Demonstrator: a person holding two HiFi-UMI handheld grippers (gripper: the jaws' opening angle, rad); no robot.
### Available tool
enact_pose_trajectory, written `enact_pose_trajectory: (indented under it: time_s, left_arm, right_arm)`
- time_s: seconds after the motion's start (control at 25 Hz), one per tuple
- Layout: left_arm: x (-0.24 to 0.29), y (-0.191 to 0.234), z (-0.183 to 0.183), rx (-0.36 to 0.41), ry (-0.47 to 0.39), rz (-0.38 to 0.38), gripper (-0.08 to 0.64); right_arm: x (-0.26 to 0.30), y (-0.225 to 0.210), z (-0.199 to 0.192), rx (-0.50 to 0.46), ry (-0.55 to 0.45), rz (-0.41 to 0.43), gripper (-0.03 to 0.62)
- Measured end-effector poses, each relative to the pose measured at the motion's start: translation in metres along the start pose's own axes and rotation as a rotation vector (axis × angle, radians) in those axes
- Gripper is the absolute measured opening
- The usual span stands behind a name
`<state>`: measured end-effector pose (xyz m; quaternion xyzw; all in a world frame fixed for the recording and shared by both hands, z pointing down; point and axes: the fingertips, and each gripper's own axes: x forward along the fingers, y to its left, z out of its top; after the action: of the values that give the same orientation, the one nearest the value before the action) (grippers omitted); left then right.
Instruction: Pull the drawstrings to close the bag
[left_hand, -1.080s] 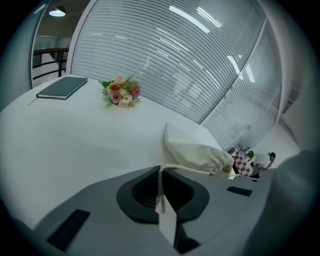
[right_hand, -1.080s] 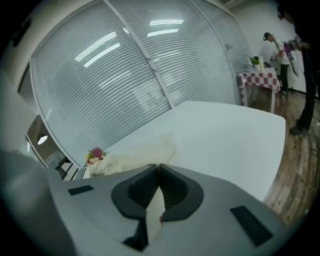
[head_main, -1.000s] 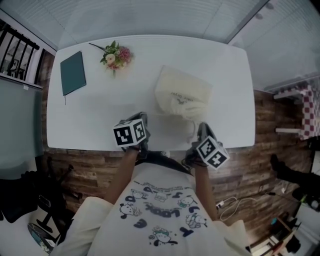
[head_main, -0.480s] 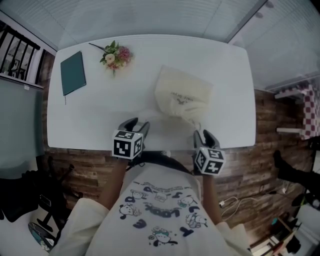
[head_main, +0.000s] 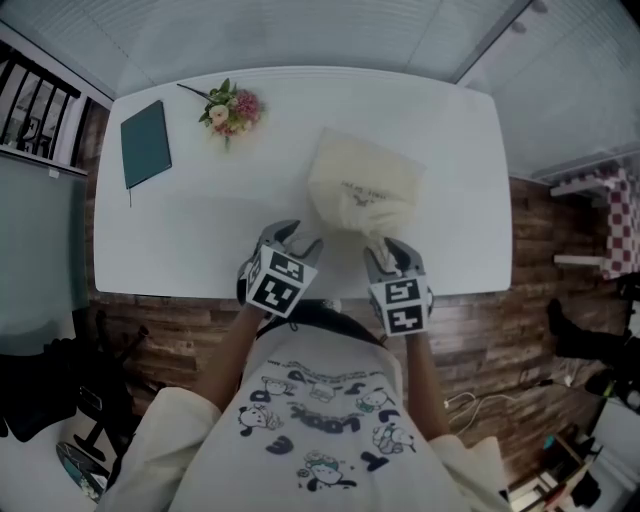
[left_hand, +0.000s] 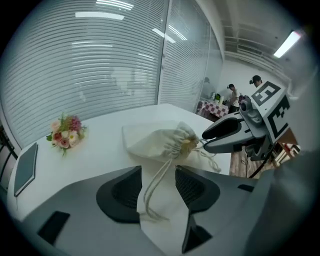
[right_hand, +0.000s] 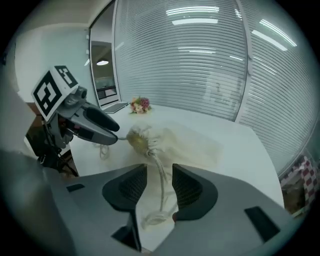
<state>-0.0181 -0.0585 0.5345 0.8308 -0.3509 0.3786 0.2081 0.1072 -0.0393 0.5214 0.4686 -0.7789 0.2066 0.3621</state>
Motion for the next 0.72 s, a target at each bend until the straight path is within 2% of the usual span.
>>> enact_pose_trajectory:
  time_s: [0.16, 0.32, 0.4, 0.44, 0.52, 0.6, 0.72]
  left_arm:
    - [0.018, -0.009, 0.005, 0.126, 0.041, 0.005, 0.231]
    - [0.032, -0.015, -0.003, 0.213, 0.106, 0.008, 0.225]
    - [0.035, -0.014, -0.006, 0.246, 0.124, 0.031, 0.167]
    - [0.036, -0.013, -0.006, 0.261, 0.124, 0.052, 0.094]
    - [0.035, -0.013, -0.005, 0.293, 0.116, 0.084, 0.057]
    - [0.033, -0.012, -0.002, 0.309, 0.103, 0.108, 0.05]
    - [0.027, -0.006, 0.004, 0.271, 0.078, 0.157, 0.048]
  right_arm:
    - [0.015, 0.006, 0.0, -0.077, 0.041, -0.014, 0.165]
    - [0.02, 0.001, -0.003, -0.123, 0.078, -0.051, 0.076]
    - [0.02, 0.0, -0.002, -0.132, 0.08, -0.061, 0.038]
    - [0.019, 0.0, -0.001, -0.137, 0.075, -0.065, 0.029]
    - [0.016, 0.001, 0.001, -0.153, 0.069, -0.082, 0.023]
    - [0.013, -0.001, 0.0, -0.172, 0.078, -0.117, 0.02]
    - [0.012, -0.006, -0.004, -0.182, 0.093, -0.168, 0.017]
